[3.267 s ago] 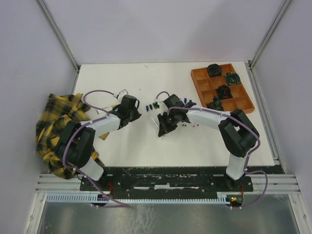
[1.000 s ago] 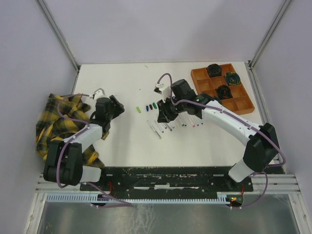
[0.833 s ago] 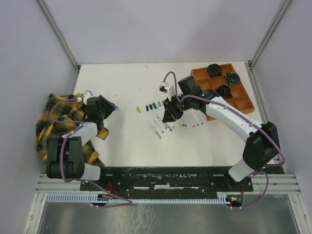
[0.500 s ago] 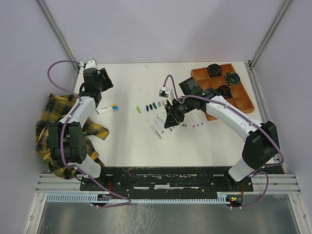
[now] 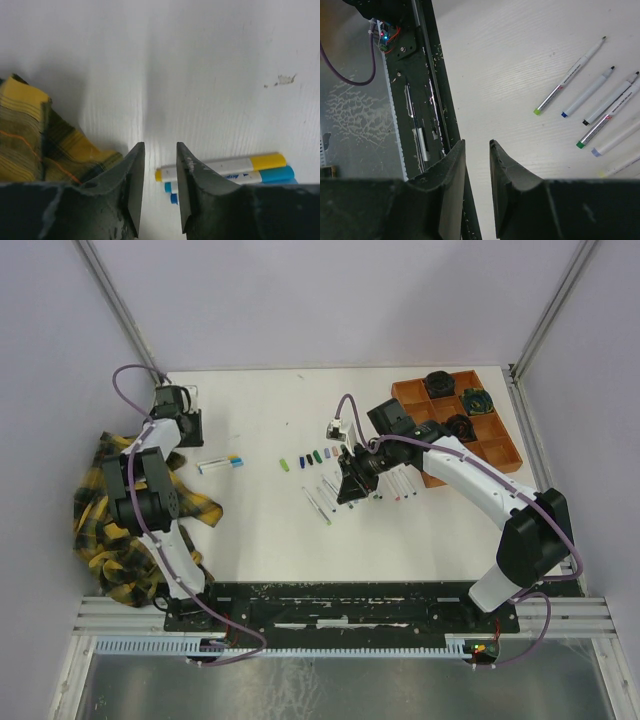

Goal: Open the pen caps
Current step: Move the pen to the center of the board.

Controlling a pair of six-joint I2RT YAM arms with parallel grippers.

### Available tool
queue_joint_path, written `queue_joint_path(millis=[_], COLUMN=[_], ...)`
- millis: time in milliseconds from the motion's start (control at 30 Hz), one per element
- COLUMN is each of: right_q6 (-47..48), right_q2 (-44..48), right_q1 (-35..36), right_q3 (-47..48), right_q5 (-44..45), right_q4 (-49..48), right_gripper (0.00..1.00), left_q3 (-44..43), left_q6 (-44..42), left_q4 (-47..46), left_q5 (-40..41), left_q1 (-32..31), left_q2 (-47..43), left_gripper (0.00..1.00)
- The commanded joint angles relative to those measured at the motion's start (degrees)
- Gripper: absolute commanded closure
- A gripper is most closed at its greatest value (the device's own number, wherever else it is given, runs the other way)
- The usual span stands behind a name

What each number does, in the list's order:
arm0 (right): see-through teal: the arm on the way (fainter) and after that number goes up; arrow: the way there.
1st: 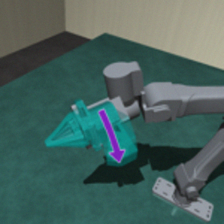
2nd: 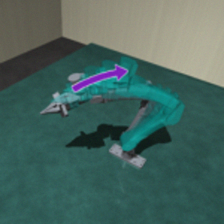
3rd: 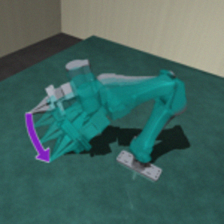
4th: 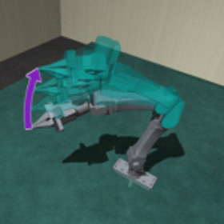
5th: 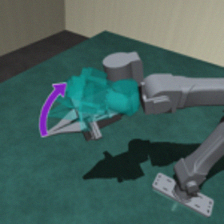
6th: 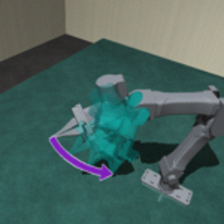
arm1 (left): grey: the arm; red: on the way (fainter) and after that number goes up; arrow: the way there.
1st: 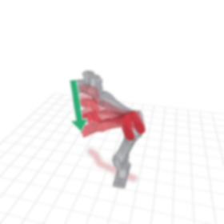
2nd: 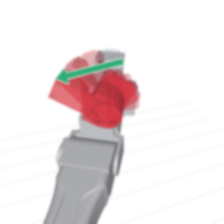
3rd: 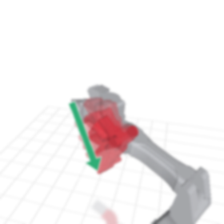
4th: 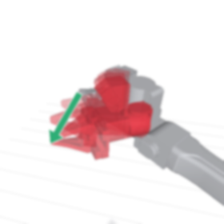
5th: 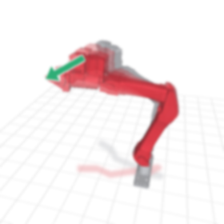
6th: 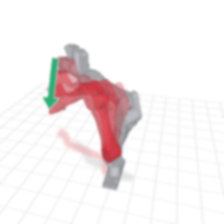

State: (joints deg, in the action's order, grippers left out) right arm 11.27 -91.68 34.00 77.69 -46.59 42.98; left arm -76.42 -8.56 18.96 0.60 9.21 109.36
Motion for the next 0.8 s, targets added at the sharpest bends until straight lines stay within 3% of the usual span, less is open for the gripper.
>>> queue_joint_path(millis=[0,67,267,500,767], right_q6=[1.21,1.28,1.47,1.63,1.74], right_q2=[1.32,1.24,0.34,0.15,-0.54], right_q1=[-0.42,-0.42,-0.49,-0.43,-0.45], right_q3=[2.37,2.39,2.83,2.82,2.81], right_q5=[-2.40,-2.54,-2.86,-3.18,-3.16], right_q4=[-0.46,-0.40,0.15,0.20,0.18], right_gripper=[0.67,0.68,0.68,0.68,0.68], left_q3=[-8.63,-10.50,-12.80,-10.59,-1.23], left_q6=[-1.24,-0.24,4.16,8.59,14.86], left_q4=[4.87,6.75,11.04,11.87,10.65], left_q5=[-7.47,-7.77,-6.10,-7.12,-9.23], left_q1=[1.23,1.43,1.51,1.60,1.66], left_q2=[3.76,6.04,10.29,9.07,3.54], left_gripper=[0.67,0.78,0.92,0.97,0.97])
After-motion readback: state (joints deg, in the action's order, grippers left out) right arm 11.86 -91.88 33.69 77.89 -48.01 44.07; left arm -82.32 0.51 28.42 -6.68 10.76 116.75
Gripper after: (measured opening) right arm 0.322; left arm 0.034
